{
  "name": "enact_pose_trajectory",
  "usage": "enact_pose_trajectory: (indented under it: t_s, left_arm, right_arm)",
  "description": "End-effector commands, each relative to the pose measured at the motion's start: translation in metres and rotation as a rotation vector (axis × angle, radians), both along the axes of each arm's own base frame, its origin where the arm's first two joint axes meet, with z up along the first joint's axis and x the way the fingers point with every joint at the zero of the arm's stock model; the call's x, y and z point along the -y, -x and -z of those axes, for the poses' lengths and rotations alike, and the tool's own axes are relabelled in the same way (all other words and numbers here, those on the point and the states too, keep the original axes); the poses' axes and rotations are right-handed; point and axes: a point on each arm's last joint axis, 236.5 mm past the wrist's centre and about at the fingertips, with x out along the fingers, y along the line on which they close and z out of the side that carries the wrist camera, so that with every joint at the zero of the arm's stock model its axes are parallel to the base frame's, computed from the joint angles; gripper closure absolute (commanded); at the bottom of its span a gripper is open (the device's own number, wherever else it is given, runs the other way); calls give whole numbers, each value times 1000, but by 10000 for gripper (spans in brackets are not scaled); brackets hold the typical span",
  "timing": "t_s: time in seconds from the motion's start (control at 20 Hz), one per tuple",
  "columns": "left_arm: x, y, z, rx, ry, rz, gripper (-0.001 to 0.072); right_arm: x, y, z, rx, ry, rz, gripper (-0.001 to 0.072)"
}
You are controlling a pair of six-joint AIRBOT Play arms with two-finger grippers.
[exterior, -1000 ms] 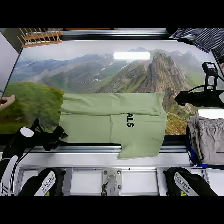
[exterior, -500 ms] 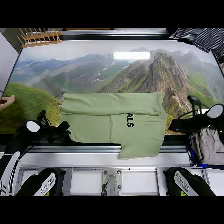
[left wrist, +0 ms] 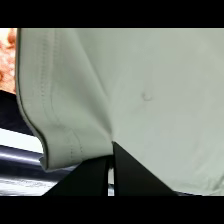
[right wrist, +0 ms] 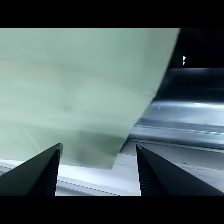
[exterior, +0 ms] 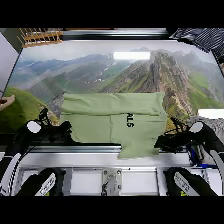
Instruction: Fold the clothes and pants, and hang the long-sleeved shirts on hangers.
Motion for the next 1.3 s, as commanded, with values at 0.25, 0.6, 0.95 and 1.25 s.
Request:
enact_pose_trajectory:
  t_s: [0.25, 0.6, 0.95, 1.25]
  left_arm:
    - [0, -4, -12, 49, -8, 8, 701]
    - [-22, 19, -38, 70, -70, 24, 701]
    - [-42, 2, -73, 153, -110, 11, 702]
    - [-60, -74, -72, 111, -102, 52, 701]
  right_arm:
    - [-18, 4, 15, -21, 9, -72, 278]
    - [5, -19, -36, 84, 96, -183, 699]
    - [21, -97, -105, 312, 177, -192, 701]
    - [31, -187, -122, 464, 212, -140, 701]
